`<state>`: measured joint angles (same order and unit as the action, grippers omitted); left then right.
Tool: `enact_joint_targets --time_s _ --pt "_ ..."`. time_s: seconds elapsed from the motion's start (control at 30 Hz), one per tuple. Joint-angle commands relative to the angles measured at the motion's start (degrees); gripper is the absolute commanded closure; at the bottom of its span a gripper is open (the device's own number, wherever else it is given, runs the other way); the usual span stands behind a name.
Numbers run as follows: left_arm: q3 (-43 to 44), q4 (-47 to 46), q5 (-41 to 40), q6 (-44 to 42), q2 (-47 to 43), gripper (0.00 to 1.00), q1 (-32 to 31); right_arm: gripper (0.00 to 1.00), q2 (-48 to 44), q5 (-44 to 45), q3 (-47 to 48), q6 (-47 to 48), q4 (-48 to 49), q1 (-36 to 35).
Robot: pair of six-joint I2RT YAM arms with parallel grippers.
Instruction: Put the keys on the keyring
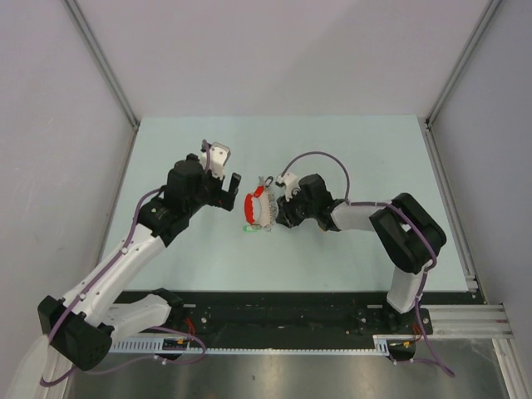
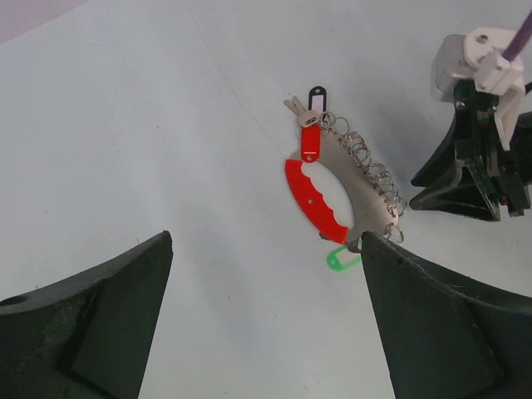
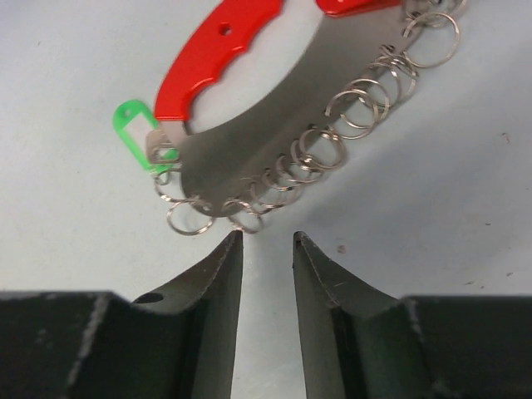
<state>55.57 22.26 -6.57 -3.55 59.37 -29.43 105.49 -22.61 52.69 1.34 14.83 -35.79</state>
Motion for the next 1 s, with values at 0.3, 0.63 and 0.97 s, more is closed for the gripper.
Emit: enact_joint_targets --time_s 0.3,0.63,0.97 --pt "0.06 -0.20 -1.52 -1.11 -1.63 0.00 0.43 0.59 -7.24 22.42 -10.50 7.62 17.23 -15.53" --pt "-0.02 -0.29 -2.22 -1.11 -2.42 0.00 0.43 0.58 -0.29 30.96 -11.55 9.29 23.40 -19.40" --pt "-0.03 -0.29 -2.22 -1.19 -2.33 0.00 0.52 0.70 1.21 33.95 -11.47 9.90 23.67 -19.67"
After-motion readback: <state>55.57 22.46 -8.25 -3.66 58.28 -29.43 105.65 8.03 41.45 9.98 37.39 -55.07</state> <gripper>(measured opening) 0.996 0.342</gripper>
